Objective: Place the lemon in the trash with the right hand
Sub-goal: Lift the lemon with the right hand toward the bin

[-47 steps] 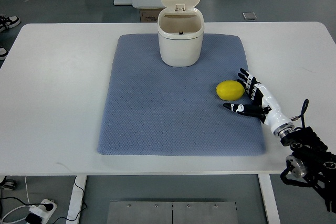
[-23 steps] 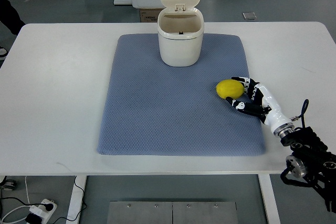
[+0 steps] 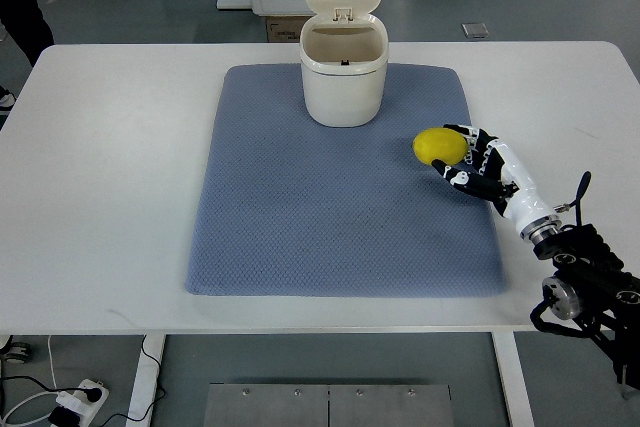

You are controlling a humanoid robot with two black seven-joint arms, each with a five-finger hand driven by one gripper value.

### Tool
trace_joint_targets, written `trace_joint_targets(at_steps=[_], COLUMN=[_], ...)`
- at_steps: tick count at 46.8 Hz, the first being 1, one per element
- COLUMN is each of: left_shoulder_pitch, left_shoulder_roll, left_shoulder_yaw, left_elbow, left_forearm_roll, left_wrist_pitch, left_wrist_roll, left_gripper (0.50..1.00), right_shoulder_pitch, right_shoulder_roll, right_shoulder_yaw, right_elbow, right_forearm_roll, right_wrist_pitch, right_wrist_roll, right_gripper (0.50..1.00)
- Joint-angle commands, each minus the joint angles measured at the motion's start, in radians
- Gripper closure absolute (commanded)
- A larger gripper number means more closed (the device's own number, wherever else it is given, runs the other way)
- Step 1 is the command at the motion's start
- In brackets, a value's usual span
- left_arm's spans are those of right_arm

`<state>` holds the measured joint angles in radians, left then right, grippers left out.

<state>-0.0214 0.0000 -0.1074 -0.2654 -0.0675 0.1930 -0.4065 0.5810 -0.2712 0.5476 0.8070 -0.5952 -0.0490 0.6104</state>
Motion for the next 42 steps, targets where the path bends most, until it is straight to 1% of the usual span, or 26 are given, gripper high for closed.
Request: trace_joint_targets(at_steps=[1,10,17,24,34,42], left_shoulder_pitch=[0.0,0.0,0.0,0.0,0.0,0.0], left_shoulder_roll=[0.0,0.0,0.0,0.0,0.0,0.0], left_shoulder_yaw=[0.0,0.0,0.0,0.0,0.0,0.0], left_elbow=[0.0,0.0,0.0,0.0,0.0,0.0], left_forearm_roll=[0.0,0.0,0.0,0.0,0.0,0.0], left_wrist_pitch=[0.0,0.0,0.0,0.0,0.0,0.0], left_wrist_roll=[0.0,0.0,0.0,0.0,0.0,0.0], left_gripper=[0.5,0.5,0.5,0.5,0.5,0.5], right_shoulder_pitch=[0.029,0.117,0.203,0.309,0.445,0.502], right_shoulder_roll=[-0.011,-0.051,-0.077,-0.08,-0.074,-0.051], right_shoulder_yaw=[-0.001,-0.005,-0.014,-0.06,-0.198,-0.262], right_elbow=[0.0,-0.002,-0.002,-0.008,-0.025,-0.04], right_forearm_roll=[0.0,-0.001,-0.002,-0.006,-0.005,-0.006], right_wrist_pitch=[-0.005,-0.018,-0.023,-0.029,-0.086,-0.118], right_wrist_roll=[0.0,-0.001,-0.053,-0.113,-0.167,-0.204], right_gripper=[1.0,1.0,1.0,1.0,1.0,1.0])
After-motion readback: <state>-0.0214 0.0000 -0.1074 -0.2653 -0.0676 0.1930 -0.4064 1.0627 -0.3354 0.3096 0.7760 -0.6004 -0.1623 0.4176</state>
